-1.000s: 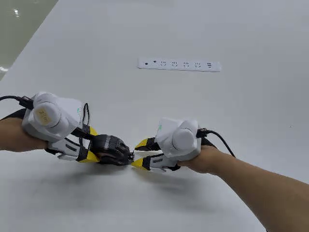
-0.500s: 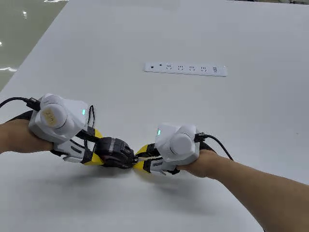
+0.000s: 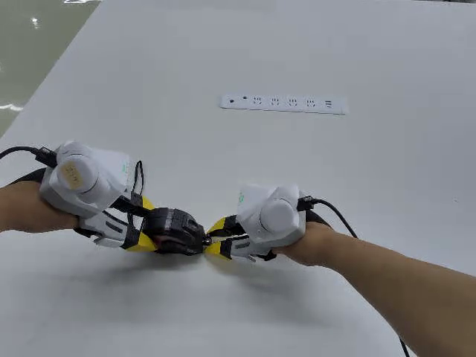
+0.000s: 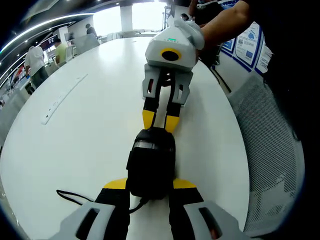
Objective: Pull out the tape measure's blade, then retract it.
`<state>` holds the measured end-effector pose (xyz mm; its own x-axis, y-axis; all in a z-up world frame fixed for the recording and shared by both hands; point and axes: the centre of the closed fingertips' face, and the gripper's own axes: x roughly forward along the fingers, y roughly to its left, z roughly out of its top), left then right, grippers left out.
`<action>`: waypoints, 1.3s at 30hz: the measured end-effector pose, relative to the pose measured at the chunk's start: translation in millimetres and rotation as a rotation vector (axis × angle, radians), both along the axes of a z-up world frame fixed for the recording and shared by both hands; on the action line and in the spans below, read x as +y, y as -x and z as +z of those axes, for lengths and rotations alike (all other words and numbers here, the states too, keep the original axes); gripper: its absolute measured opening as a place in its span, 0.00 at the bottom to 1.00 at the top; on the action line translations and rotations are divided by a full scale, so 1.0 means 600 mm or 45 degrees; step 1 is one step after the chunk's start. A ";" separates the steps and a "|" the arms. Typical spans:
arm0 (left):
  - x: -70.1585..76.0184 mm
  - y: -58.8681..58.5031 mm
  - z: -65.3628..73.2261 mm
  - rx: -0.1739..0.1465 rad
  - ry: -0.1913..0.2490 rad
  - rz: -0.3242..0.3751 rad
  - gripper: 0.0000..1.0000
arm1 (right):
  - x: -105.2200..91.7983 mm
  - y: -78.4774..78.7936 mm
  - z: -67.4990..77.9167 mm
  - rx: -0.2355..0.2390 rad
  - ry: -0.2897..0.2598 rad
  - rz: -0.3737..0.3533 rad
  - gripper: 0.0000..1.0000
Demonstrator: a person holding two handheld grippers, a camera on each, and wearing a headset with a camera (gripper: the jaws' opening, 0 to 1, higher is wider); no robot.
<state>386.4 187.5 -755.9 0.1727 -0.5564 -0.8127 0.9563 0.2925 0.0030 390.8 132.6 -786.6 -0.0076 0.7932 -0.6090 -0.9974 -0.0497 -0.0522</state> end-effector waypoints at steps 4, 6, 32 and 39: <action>0.000 0.001 0.000 -0.002 -0.005 -0.004 0.27 | -0.001 0.001 0.001 -0.007 0.003 0.007 0.11; 0.000 0.001 0.000 -0.002 -0.006 -0.004 0.27 | -0.001 0.000 0.000 -0.003 0.004 0.005 0.11; -0.001 0.002 -0.002 0.008 0.007 0.010 0.27 | -0.037 -0.002 0.002 -0.029 0.027 0.026 0.11; -0.001 0.004 -0.002 0.013 0.010 0.011 0.27 | -0.048 -0.002 0.002 -0.035 0.035 0.033 0.11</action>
